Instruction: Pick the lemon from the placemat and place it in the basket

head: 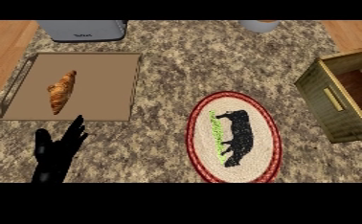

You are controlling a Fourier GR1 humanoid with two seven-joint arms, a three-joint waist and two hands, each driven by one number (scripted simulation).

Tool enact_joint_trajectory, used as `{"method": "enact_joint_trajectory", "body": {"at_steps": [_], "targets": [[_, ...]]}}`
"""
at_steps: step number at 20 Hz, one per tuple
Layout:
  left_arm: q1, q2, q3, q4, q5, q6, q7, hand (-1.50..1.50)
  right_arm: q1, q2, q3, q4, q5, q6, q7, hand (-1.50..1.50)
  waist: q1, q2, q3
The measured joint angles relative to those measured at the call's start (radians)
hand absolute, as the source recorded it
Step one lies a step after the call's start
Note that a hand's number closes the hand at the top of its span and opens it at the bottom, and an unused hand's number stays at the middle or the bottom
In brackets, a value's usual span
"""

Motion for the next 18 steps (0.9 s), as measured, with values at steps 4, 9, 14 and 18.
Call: {"method": "enact_joint_trajectory", "body": {"at_steps": [4,9,14,18], "targets": [[0.011,0.004,0.008,-0.011,0.011,-0.006,0.000,0.00,0.062,0.091,0.008,-0.170,-0.238,-0.014,-0.008,1.50,-0.007,0.001,0.002],[0.013,0.002,0.010,-0.009,0.008,-0.006,-0.007,0.00,0.047,0.150,-0.061,-0.221,-0.316,-0.053,-0.024,1.50,-0.008,0.003,0.001],[0.018,0.000,0.006,-0.018,0.002,-0.003,-0.008,0.00,0.004,0.184,-0.157,-0.234,-0.349,-0.055,0.022,1.50,-0.009,0.005,-0.001],[0.017,-0.001,0.005,-0.022,0.001,-0.002,-0.010,0.00,-0.063,0.209,-0.249,-0.236,-0.375,-0.049,0.082,1.50,-0.006,0.007,-0.003]]}}
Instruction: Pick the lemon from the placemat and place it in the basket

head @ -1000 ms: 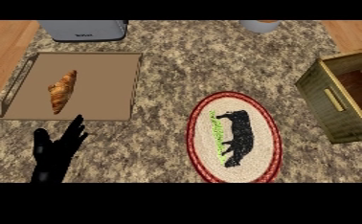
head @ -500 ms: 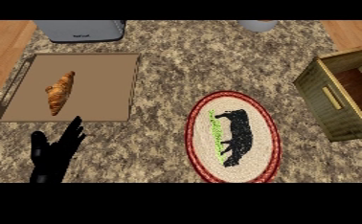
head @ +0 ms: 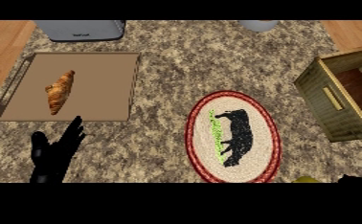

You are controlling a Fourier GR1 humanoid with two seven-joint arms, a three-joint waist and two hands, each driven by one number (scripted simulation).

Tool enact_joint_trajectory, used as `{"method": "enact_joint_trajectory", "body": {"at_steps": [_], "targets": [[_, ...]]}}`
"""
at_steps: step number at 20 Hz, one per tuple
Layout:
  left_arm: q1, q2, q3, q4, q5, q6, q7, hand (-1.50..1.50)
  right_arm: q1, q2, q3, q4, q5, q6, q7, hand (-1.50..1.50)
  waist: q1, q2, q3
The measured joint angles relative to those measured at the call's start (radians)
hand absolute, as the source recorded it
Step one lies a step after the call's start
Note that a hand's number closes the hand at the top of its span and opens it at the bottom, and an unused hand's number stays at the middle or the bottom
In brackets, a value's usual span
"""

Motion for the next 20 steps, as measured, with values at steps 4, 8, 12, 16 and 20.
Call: {"method": "enact_joint_trajectory", "body": {"at_steps": [4,8,12,16,20], "targets": [[-0.002,-0.002,-0.003,-0.004,-0.003,0.000,0.000,0.00,-0.085,0.016,-0.090,0.004,-0.030,0.023,0.069,1.50,0.006,0.000,-0.001],[-0.009,0.003,0.000,0.000,0.002,-0.006,0.007,0.00,-0.187,0.006,-0.191,0.018,-0.088,0.068,0.149,1.50,0.014,0.001,-0.002],[-0.016,-0.001,-0.002,0.005,0.001,-0.006,0.013,0.00,-0.300,-0.035,-0.317,0.030,-0.244,0.141,0.245,1.50,0.020,0.001,-0.001],[-0.019,-0.004,-0.010,0.006,-0.005,-0.007,0.007,0.00,-0.427,-0.137,-0.495,0.080,-0.463,0.223,0.339,1.50,0.031,0.000,-0.001],[-0.031,-0.005,-0.012,0.016,-0.010,-0.008,0.009,0.00,-0.576,-0.284,-0.658,0.246,-0.671,0.318,0.379,1.50,0.041,0.001,0.000]]}}
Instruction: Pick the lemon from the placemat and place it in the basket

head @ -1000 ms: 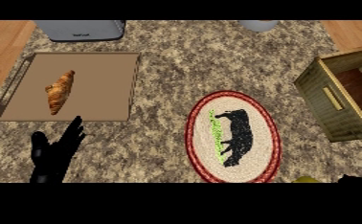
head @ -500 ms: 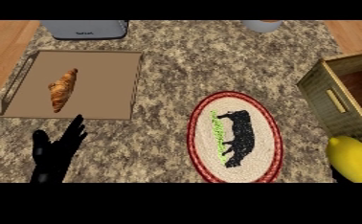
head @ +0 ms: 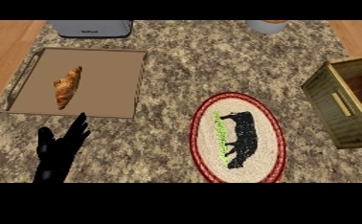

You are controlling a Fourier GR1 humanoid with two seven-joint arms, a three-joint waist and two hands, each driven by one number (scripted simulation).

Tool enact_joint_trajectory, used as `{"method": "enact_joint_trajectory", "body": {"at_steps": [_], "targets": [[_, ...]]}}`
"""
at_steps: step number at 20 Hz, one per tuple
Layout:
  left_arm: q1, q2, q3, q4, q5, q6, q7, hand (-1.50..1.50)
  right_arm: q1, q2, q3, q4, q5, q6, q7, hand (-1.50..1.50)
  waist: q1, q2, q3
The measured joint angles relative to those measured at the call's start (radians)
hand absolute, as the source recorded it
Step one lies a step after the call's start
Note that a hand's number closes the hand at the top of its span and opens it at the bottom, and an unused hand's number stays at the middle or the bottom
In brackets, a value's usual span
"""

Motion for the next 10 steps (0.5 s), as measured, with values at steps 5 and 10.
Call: {"method": "enact_joint_trajectory", "body": {"at_steps": [5,10], "targets": [[-0.016,0.001,0.002,0.020,0.001,-0.014,0.001,0.00,-0.163,-0.156,-0.100,0.293,-0.172,0.113,-0.003,1.50,0.011,0.001,0.002],[-0.028,-0.002,0.000,0.017,-0.007,-0.013,0.029,0.00,-0.263,-0.180,-0.102,0.547,-0.228,0.155,-0.065,1.50,0.017,0.002,0.004]]}}
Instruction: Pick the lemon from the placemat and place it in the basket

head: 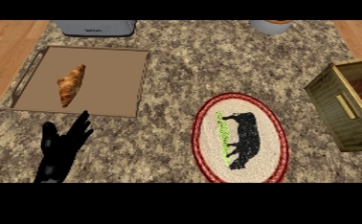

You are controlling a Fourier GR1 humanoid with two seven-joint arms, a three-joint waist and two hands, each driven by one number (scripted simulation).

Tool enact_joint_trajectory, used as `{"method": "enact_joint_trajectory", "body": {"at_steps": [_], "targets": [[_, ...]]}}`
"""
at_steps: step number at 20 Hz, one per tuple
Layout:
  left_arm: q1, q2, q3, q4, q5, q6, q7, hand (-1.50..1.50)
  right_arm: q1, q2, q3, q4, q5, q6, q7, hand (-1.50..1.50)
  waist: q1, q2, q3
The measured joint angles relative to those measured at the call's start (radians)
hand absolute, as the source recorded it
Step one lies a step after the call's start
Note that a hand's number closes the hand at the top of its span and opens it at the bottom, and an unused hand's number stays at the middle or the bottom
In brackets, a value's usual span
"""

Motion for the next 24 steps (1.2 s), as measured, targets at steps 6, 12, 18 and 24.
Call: {"method": "enact_joint_trajectory", "body": {"at_steps": [6,12,18,24], "targets": [[0.009,-0.003,0.012,0.008,0.001,-0.024,-0.038,0.00,-0.072,-0.021,0.022,0.249,0.036,0.041,-0.147,1.50,-0.002,-0.001,0.000],[-0.004,-0.015,0.018,0.027,-0.014,-0.010,-0.031,0.00,-0.062,-0.074,0.054,0.390,0.192,-0.005,-0.281,1.50,-0.003,0.000,0.003],[-0.004,-0.020,0.022,0.024,-0.021,-0.013,-0.040,0.00,-0.086,-0.152,0.099,0.574,0.321,-0.002,-0.500,-1.50,0.001,0.000,0.003],[-0.003,-0.019,0.032,0.018,-0.017,-0.028,-0.030,0.00,-0.147,-0.190,0.094,0.749,0.361,-0.014,-0.645,-1.50,-0.001,-0.001,0.001]]}}
